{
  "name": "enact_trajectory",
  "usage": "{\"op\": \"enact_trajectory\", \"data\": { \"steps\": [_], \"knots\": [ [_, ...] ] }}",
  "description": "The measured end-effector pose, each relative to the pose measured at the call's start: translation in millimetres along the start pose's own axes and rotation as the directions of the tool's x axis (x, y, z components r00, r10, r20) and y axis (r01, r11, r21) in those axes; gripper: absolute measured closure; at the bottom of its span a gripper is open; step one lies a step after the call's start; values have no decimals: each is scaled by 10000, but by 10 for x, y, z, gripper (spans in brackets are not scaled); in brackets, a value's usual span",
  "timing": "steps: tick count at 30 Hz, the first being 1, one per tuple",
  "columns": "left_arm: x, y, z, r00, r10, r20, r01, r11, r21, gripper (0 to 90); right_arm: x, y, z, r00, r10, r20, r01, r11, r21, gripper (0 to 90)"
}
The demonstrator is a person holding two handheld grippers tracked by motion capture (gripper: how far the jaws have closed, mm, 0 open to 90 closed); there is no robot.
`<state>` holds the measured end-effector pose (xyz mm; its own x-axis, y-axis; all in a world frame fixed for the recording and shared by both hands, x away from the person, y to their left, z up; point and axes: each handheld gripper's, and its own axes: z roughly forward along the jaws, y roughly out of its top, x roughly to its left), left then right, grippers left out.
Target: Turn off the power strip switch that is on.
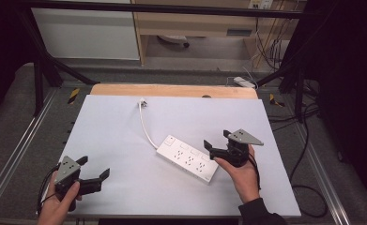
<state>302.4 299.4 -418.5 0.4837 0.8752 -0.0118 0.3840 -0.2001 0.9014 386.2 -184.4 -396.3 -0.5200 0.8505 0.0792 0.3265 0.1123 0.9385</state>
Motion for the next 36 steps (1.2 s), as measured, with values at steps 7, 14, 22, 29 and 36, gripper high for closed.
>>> {"op": "enact_trajectory", "data": {
  "steps": [7, 14, 22, 29, 36],
  "knots": [
    [-2, 0, -1, 10000, -2, 10, 2, 10000, 3, 57, 6, 42, -90, 9996, -245, 119, 248, 9993, -292, 64],
    [-2, 0, -1, 10000, -4, 18, 4, 10000, 0, 57, -26, 58, -165, 9991, -236, 357, 248, 9991, -350, 31],
    [-2, 1, -2, 10000, 7, 17, -7, 10000, -3, 57, -55, 63, -254, 9981, -176, 591, 231, 9953, -943, 12],
    [-2, 1, -3, 10000, 0, 22, 0, 10000, -3, 56, -117, 53, -353, 9989, -259, 388, 295, 9951, -945, 11],
    [-2, 1, -4, 10000, 4, 20, -4, 10000, -7, 57, -232, 23, -481, 9977, -201, 641, 267, 9942, -1038, 13]
  ]
}}
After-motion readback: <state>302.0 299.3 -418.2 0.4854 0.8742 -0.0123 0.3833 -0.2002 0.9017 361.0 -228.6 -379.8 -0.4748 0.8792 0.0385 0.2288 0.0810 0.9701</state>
